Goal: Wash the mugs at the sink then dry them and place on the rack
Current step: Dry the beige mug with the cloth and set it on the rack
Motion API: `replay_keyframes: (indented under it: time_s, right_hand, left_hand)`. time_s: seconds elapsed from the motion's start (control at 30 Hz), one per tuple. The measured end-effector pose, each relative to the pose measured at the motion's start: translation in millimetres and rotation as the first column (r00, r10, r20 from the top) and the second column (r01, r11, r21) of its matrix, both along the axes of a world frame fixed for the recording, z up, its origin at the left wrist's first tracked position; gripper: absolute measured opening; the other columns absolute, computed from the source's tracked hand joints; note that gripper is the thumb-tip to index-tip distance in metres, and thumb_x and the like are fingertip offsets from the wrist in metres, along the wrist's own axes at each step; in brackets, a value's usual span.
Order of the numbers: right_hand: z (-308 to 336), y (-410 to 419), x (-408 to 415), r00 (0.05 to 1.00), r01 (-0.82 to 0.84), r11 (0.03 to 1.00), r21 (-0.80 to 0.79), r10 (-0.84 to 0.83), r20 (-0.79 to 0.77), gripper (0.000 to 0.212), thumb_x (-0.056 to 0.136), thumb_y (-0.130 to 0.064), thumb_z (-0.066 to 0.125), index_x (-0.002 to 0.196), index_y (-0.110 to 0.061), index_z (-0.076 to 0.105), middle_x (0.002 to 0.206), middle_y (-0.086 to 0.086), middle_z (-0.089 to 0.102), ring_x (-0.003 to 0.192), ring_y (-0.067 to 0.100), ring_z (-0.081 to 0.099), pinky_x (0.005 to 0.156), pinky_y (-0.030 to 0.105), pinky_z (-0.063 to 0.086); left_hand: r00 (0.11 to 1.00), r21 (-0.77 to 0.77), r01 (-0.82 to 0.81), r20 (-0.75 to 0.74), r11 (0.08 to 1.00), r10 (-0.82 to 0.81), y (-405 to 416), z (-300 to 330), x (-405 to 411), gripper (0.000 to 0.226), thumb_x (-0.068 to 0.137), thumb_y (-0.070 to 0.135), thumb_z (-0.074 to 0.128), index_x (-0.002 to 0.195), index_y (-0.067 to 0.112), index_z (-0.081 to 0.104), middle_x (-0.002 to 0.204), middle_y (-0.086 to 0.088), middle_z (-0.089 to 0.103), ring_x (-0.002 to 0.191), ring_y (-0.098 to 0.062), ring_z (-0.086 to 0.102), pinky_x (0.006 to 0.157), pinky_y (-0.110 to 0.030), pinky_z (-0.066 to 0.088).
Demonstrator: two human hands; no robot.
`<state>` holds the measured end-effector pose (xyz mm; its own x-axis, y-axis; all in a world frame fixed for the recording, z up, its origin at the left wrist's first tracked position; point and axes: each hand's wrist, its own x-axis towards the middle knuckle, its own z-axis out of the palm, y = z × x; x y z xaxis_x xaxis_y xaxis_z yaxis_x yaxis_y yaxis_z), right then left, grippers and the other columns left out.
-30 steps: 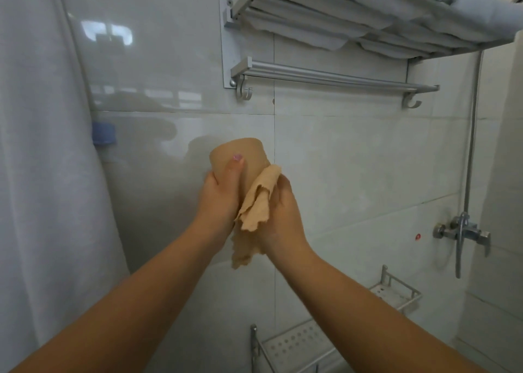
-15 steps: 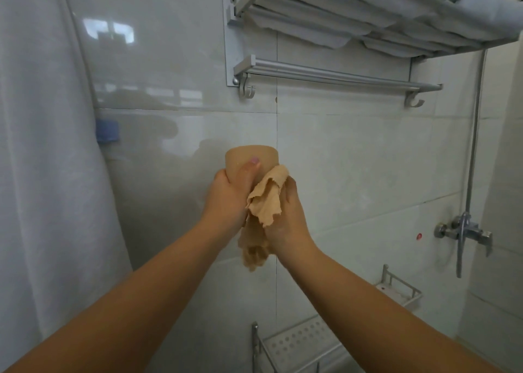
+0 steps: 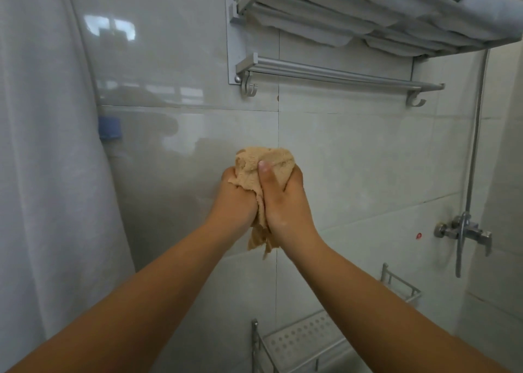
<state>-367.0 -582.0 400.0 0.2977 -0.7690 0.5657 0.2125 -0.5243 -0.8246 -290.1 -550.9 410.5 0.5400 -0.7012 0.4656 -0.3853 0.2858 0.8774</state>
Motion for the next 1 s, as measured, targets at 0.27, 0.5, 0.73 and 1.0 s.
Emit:
replay_keyframes:
  time_s: [0.27,0.5,0.73,1.0]
  right_hand:
    - [12.9,-31.4,-23.0,0.956,-0.283,0.899,0.334,0.292,0.027,0.054,0.078,-0.051,0.067,0.115,-0.013,0.065,0.103,0.009,0.073,0.094,0.023,0.071,0.089,0.043,0.055]
    - [14.3,-37.1,-34.0,0.886,-0.449,0.841,0.300,0.464,0.026,0.043,0.085,-0.048,0.051,0.112,-0.016,0.065,0.104,0.008,0.072,0.094,0.023,0.069,0.085,0.040,0.055]
    - [2.4,-28.8,-24.7,0.992,-0.007,0.999,-0.053,0.000,-0.128,0.037,0.095,-0.044,0.048,0.125,-0.023,0.043,0.110,-0.006,0.058,0.093,0.008,0.059,0.078,0.025,0.048]
    - [-7.4,-27.9,-24.6,0.996,0.047,0.999,0.012,-0.046,-0.076,0.038,0.103,-0.037,0.026,0.080,-0.024,0.054,0.069,-0.011,0.060,0.072,0.002,0.059,0.058,0.016,0.045]
  left_hand:
    - [0.964,0.062,-0.205,0.185,0.977,0.191,9.3,-3.5,11.6,0.040,0.099,0.050,0.031,0.116,0.027,0.059,0.132,0.007,0.044,0.127,-0.017,0.041,0.110,-0.035,0.030]
    - [0.891,0.099,0.339,-0.353,0.935,-0.286,19.6,-8.6,19.6,0.091,0.056,0.070,0.072,0.126,0.015,0.055,0.124,-0.007,0.064,0.107,-0.026,0.066,0.084,-0.046,0.057]
    - [0.954,-0.069,0.142,-0.258,0.987,-0.155,8.7,-14.8,4.7,0.049,0.070,0.039,0.078,0.094,0.017,0.041,0.087,0.000,0.048,0.071,-0.009,0.054,0.068,-0.032,0.054]
    - [0.877,-0.051,0.197,-0.437,0.979,-0.199,15.2,6.6,2.1,0.043,0.100,0.040,0.045,0.064,0.020,0.034,0.046,0.006,0.027,0.038,-0.009,0.026,0.058,-0.028,0.033]
